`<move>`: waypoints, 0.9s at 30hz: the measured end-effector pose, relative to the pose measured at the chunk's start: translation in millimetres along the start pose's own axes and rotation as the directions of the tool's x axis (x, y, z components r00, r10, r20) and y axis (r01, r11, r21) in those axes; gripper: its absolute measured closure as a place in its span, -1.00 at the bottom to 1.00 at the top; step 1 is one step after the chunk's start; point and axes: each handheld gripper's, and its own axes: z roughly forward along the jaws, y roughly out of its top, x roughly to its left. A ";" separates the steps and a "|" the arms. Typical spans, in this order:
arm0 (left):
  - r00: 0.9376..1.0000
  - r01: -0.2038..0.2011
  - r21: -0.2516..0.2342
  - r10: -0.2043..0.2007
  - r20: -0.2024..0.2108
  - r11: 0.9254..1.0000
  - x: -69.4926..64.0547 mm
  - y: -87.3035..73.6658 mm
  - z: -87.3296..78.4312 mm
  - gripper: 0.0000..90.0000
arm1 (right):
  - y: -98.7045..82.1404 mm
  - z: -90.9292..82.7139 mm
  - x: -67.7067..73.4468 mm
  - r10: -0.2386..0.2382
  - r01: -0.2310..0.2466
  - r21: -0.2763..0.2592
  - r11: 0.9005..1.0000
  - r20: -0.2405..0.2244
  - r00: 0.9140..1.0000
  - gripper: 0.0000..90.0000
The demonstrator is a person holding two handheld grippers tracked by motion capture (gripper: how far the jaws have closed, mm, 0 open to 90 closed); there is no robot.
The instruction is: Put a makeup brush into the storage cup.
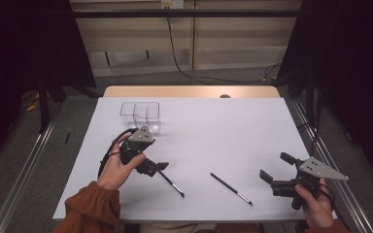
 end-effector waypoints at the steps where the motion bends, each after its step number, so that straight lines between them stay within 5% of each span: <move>1: 1.000 -0.001 0.013 0.001 0.002 1.000 -0.2 -0.3 0.4 -0.93 | -0.1 0.3 0.2 -0.005 0.005 0.001 1.000 -0.002 1.000 -1.00; 14: 0.998 -0.025 0.158 0.016 0.055 0.987 1.3 -4.4 3.9 -0.91 | -0.5 1.2 0.6 -0.003 0.004 0.011 1.000 -0.009 1.000 -1.00; 19: 0.996 -0.073 0.252 0.056 0.073 0.965 -1.9 -1.8 6.5 -0.89 | -0.6 1.4 0.7 -0.006 0.006 0.012 1.000 -0.009 1.000 -1.00; 27: 0.989 -0.128 0.301 0.098 0.112 0.945 -1.7 -1.9 8.5 -0.88 | -1.0 1.6 0.9 -0.013 0.014 0.017 1.000 -0.009 1.000 -1.00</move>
